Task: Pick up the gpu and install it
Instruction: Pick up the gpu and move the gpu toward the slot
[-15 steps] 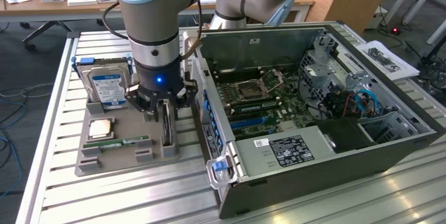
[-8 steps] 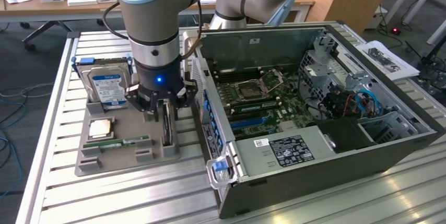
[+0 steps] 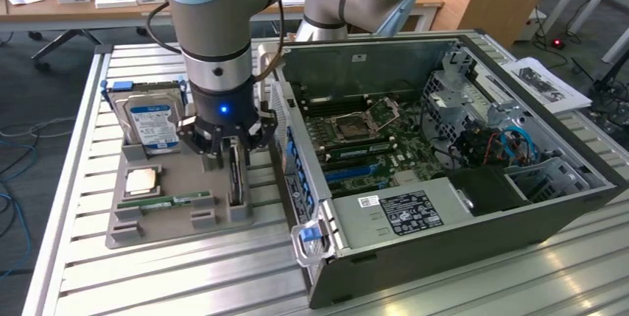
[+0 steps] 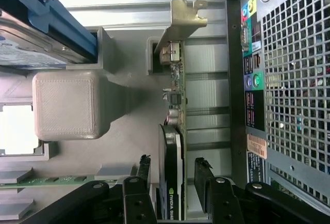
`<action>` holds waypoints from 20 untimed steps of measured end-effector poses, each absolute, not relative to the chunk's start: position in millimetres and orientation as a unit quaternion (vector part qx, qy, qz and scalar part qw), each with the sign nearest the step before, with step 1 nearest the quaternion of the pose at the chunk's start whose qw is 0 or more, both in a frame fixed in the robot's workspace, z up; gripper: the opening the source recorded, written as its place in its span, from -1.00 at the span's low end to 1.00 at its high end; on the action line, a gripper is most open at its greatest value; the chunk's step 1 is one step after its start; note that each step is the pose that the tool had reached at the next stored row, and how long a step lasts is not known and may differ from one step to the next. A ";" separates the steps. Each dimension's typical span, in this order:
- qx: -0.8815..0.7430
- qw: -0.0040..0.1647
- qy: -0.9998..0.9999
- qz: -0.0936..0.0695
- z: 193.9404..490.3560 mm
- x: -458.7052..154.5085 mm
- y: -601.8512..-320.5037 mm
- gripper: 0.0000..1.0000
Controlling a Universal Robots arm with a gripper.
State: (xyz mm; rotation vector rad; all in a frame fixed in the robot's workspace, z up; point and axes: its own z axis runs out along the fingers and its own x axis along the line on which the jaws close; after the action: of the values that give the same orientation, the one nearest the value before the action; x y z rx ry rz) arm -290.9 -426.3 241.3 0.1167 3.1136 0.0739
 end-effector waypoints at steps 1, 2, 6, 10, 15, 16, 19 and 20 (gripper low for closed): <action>0.037 0.012 0.999 0.024 241.2 -290.9 -425.2 -0.05; 0.037 0.012 0.999 0.024 241.0 -290.9 -424.4 -0.05; 0.037 0.012 0.999 0.024 239.4 -290.8 -423.5 -0.05; 0.039 0.012 0.999 0.024 234.8 -290.9 -423.5 -0.05; 0.042 0.012 0.999 0.024 233.1 -291.0 -423.3 -0.05; 0.042 0.012 0.999 0.024 233.0 -291.0 -423.3 -0.05; 0.047 0.013 0.999 0.024 232.4 -290.9 -423.3 -0.05; 0.048 0.013 0.998 0.024 232.4 -290.9 -423.3 -0.05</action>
State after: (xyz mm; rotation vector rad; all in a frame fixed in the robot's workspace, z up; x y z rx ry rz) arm -290.9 -423.3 232.4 0.1506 3.1118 0.0733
